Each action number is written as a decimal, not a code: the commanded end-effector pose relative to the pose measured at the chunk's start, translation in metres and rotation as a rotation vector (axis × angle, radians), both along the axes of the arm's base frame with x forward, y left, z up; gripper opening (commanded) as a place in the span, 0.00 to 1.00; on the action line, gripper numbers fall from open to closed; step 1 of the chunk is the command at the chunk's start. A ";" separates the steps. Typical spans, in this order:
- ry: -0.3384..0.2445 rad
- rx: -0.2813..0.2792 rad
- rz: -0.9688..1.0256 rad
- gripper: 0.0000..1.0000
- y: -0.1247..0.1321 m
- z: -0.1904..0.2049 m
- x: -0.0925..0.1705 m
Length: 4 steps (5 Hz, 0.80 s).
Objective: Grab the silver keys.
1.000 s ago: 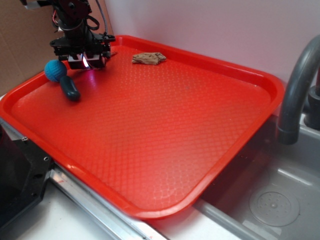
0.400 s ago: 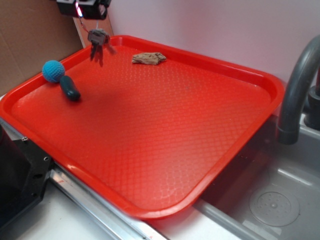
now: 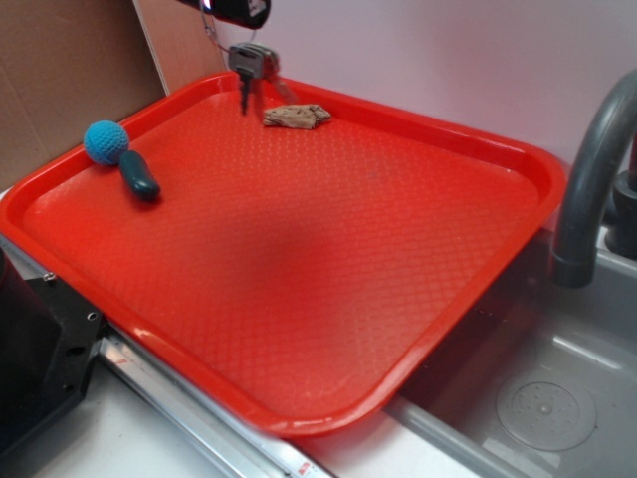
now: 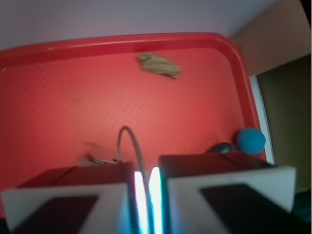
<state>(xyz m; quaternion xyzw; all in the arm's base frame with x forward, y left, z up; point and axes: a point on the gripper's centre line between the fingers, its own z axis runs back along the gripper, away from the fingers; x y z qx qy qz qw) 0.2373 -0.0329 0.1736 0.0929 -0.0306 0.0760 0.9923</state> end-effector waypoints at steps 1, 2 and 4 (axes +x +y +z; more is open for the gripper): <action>-0.073 -0.046 0.015 0.00 0.020 0.030 -0.024; -0.141 -0.052 0.078 0.00 0.045 0.046 -0.041; -0.152 -0.074 0.100 0.00 0.058 0.058 -0.034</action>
